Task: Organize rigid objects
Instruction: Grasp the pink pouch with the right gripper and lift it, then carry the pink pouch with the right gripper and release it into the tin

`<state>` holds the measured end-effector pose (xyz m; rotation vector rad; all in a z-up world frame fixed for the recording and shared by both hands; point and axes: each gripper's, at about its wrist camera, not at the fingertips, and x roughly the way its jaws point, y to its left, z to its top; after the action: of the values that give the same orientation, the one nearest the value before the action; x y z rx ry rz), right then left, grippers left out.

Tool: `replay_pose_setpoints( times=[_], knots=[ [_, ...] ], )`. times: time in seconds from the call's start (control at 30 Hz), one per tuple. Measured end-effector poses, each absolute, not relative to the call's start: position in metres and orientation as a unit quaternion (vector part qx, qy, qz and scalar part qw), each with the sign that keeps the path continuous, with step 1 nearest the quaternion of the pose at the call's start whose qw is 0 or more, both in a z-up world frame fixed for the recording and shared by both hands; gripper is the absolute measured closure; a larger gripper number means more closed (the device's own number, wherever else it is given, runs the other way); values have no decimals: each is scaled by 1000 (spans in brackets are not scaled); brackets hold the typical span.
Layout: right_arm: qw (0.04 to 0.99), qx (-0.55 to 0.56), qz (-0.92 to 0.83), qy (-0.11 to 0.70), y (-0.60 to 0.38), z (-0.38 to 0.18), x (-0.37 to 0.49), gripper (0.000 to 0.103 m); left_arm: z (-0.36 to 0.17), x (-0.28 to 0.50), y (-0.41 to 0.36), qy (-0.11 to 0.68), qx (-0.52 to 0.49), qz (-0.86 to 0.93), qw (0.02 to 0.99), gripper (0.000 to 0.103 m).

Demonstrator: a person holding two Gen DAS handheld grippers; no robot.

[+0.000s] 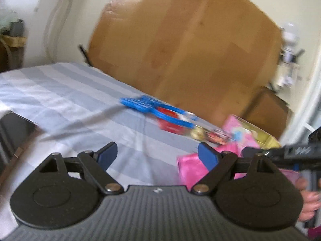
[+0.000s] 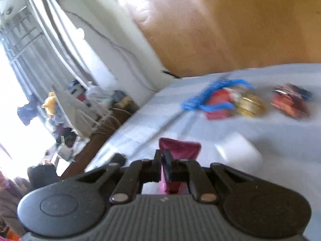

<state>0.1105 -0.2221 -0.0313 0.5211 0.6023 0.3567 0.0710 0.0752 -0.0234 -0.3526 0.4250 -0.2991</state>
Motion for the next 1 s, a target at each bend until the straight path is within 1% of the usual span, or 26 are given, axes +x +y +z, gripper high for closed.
replay_pose_setpoints(
  times=[0.03, 0.17, 0.3, 0.4, 0.47, 0.53, 0.6, 0.63, 0.67, 0.73, 0.77, 0.8, 0.87, 1.0],
  knots=[
    [917, 239, 148, 283, -227, -33, 94, 94, -23, 67, 70, 216, -177, -159, 947, 14],
    [940, 203, 83, 262, -246, -36, 48, 94, -22, 62, 50, 232, -171, -183, 940, 15],
    [936, 223, 75, 260, -259, -44, 32, 94, -21, 66, 35, 244, -159, -189, 938, 15],
    [933, 232, 84, 262, -258, -53, 30, 93, -23, 73, 22, 254, -131, -205, 936, 15],
    [931, 232, 91, 267, -250, -59, 34, 90, -27, 79, 13, 265, -104, -206, 936, 15],
    [930, 229, 100, 271, -244, -63, 39, 81, -33, 88, 10, 284, -98, -207, 931, 16],
    [932, 213, 107, 274, -235, -65, 44, 78, -37, 91, 11, 294, -105, -217, 925, 24],
    [932, 203, 111, 277, -231, -65, 48, 78, -39, 93, 10, 298, -104, -221, 923, 27],
    [933, 195, 116, 280, -228, -66, 53, 78, -40, 94, 7, 301, -99, -223, 922, 33],
    [932, 185, 123, 286, -225, -72, 62, 74, -45, 100, 0, 313, -84, -228, 918, 54],
    [930, 183, 125, 292, -223, -76, 68, 74, -48, 103, -4, 325, -82, -239, 911, 68],
    [926, 183, 131, 302, -221, -81, 74, 84, -47, 102, -6, 324, -81, -231, 914, 68],
    [929, 184, 130, 294, -222, -80, 73, 86, -36, 97, -14, 314, -66, -227, 920, 68],
    [951, 165, 120, 232, -239, -46, 49, 86, 2, 96, -39, 266, -55, -259, 927, 68]
  ],
)
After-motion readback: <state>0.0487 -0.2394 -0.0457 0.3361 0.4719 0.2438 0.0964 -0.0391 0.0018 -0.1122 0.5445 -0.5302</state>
